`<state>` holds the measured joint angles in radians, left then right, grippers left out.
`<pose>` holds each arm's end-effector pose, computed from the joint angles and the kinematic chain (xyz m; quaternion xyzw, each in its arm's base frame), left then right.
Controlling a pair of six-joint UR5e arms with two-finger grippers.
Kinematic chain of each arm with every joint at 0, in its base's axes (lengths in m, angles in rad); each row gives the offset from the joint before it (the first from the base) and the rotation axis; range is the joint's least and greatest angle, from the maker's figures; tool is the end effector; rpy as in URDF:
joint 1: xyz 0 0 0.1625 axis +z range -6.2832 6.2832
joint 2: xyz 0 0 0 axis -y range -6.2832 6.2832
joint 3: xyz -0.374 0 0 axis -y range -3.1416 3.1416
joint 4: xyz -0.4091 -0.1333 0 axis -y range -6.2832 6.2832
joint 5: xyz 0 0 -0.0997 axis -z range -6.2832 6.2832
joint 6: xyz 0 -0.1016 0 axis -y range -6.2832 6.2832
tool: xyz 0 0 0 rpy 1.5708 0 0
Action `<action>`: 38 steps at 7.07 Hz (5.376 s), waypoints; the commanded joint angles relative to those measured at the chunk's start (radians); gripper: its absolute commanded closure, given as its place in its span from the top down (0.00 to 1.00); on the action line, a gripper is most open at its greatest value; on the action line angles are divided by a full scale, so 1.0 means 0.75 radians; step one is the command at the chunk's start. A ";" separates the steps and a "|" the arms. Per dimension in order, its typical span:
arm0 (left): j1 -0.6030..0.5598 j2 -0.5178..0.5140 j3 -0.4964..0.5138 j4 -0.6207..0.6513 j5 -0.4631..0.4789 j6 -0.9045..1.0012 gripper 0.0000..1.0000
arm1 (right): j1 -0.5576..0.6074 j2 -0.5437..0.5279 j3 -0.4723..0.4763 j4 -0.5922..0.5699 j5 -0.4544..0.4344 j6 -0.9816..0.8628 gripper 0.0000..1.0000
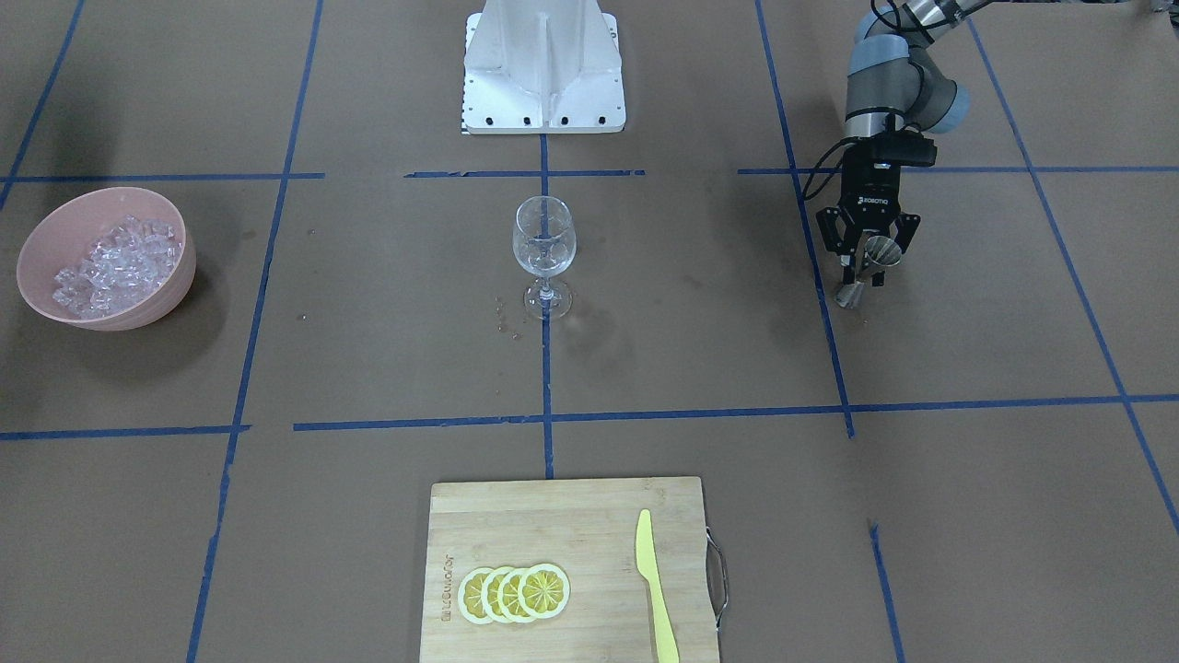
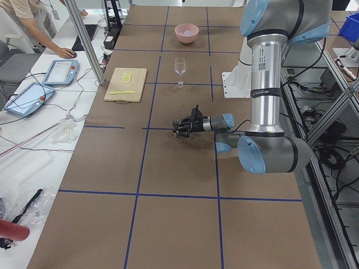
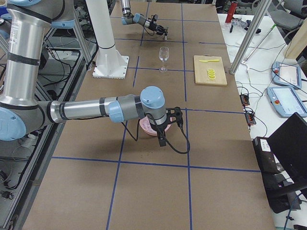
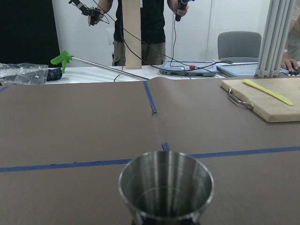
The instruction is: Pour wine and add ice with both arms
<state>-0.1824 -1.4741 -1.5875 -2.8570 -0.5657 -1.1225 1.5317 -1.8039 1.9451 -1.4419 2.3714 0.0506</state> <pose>0.4108 -0.2985 0.4937 0.5313 0.3495 -0.1751 0.7516 0.0434 -0.4356 0.5104 0.1066 -0.3913 -0.0472 0.9128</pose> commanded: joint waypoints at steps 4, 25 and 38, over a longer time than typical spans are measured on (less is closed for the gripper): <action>-0.004 -0.002 -0.017 -0.215 0.251 0.028 1.00 | 0.001 0.000 0.000 0.000 0.000 0.002 1.00; -1.906 0.086 -0.227 1.629 -2.490 1.462 1.00 | -0.239 0.002 0.147 0.162 -0.046 0.511 1.00; -1.906 0.067 -0.219 1.549 -2.494 1.462 1.00 | -1.046 -0.051 0.055 0.505 -0.722 1.125 0.55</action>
<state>-1.6118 -1.4235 -1.7571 -1.6821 -2.4348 -0.0261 0.7654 -1.8422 1.9973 -1.0619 1.8494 0.8953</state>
